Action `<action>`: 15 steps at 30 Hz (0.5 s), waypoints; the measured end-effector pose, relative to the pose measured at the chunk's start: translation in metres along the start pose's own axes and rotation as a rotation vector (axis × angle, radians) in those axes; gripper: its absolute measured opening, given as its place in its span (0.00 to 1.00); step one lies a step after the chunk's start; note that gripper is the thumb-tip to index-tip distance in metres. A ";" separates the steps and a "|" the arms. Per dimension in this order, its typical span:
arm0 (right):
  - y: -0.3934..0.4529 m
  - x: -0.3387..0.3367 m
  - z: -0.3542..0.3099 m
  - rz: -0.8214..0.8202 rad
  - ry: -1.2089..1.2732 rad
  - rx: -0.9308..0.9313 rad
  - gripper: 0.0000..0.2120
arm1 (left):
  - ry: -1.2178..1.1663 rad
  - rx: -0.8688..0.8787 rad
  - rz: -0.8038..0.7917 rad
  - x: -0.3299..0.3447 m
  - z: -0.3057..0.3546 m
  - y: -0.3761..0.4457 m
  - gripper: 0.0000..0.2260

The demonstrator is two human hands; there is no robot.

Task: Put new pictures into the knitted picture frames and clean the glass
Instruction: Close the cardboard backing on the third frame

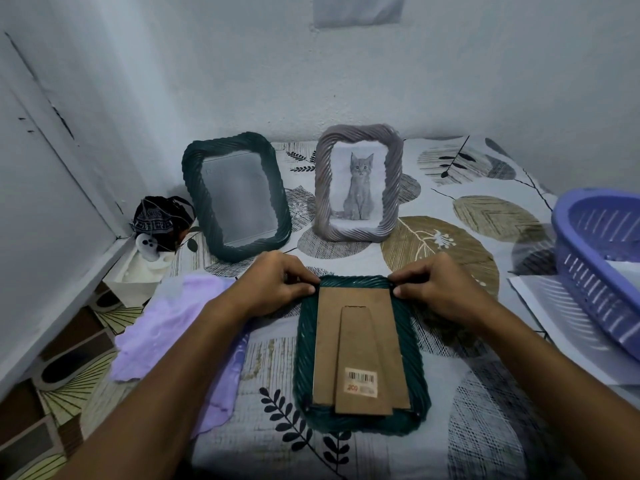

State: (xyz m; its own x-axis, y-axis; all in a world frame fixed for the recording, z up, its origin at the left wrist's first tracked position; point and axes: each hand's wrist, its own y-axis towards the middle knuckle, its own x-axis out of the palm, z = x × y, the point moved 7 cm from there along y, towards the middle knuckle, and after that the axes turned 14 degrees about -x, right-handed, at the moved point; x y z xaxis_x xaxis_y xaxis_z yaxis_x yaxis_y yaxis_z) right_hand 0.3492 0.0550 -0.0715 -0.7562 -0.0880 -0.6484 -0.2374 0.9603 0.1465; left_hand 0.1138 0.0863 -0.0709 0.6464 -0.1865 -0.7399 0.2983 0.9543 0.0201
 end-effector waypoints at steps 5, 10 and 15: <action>0.001 0.000 0.001 0.012 -0.018 -0.005 0.12 | -0.002 0.006 0.006 0.000 0.001 -0.001 0.07; 0.001 0.000 0.000 0.022 -0.018 -0.004 0.11 | 0.006 0.003 0.008 0.000 0.002 -0.002 0.07; 0.001 0.000 -0.001 0.025 -0.020 -0.001 0.11 | 0.001 0.003 0.018 -0.001 0.003 -0.002 0.06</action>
State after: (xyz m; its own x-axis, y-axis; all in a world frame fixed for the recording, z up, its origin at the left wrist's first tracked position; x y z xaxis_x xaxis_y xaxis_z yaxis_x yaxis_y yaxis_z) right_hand 0.3488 0.0557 -0.0709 -0.7497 -0.0586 -0.6592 -0.2190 0.9619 0.1636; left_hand 0.1149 0.0841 -0.0683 0.6508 -0.1687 -0.7402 0.2887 0.9567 0.0359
